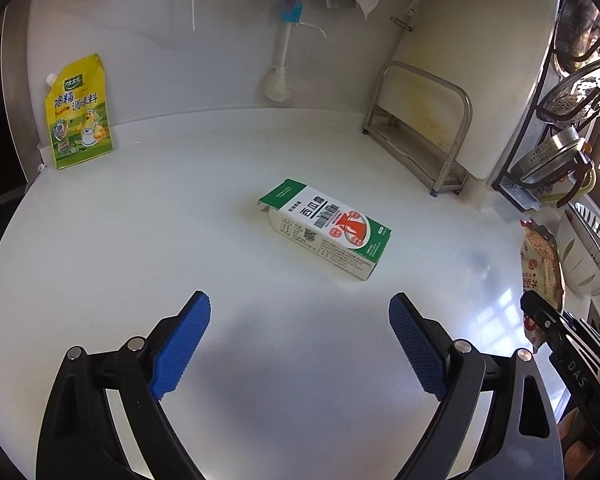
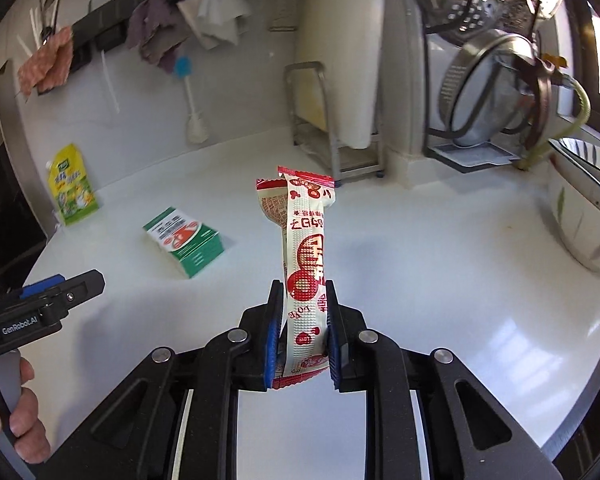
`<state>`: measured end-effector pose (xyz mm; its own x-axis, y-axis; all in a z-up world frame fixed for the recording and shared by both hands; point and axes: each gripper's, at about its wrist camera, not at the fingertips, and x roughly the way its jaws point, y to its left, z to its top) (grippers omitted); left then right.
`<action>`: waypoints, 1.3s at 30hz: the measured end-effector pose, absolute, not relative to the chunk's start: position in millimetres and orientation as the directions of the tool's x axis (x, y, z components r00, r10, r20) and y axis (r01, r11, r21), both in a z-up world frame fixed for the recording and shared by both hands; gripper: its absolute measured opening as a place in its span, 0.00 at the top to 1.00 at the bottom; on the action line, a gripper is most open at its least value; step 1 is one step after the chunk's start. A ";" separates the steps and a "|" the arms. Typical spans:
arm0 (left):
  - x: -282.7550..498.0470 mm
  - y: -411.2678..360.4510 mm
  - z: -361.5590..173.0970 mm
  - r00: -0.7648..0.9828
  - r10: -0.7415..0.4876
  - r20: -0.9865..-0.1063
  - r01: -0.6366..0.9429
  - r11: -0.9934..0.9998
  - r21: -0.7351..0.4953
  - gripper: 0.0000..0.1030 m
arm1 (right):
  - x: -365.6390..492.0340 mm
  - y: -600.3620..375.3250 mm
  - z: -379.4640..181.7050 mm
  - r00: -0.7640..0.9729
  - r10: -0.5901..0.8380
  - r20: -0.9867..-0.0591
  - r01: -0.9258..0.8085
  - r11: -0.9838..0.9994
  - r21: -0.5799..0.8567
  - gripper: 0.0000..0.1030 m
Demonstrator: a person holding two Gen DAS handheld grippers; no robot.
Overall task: Collect trash
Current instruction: 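Grasp the green-and-white milk carton with the left tool while the right tool holds the wrapper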
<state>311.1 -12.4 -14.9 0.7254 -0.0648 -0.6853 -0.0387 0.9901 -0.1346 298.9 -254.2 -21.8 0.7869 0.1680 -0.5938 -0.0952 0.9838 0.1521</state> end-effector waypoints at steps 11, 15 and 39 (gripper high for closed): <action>372.1 -71.7 -31.7 0.665 0.073 -0.743 -0.195 0.978 -0.079 0.13 | 302.1 -287.1 -22.7 0.791 0.214 -0.573 -0.062 0.960 0.273 0.81; 386.5 -74.7 -31.7 0.653 0.130 -0.746 -0.261 0.963 -0.061 0.13 | 303.2 -295.0 -25.1 0.788 0.237 -0.569 -0.054 0.946 0.319 0.81; 432.5 -59.4 -55.5 0.540 0.178 -0.822 -0.405 0.912 -0.069 0.33 | 306.0 -298.1 -22.5 0.779 0.301 -0.550 -0.090 0.922 0.376 0.81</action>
<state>432.5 -59.4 -55.5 0.5403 0.1782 -0.8224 -0.4053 0.9116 -0.0687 306.0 -298.1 -22.5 0.7791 0.3007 -0.5502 -0.0902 0.9221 0.3762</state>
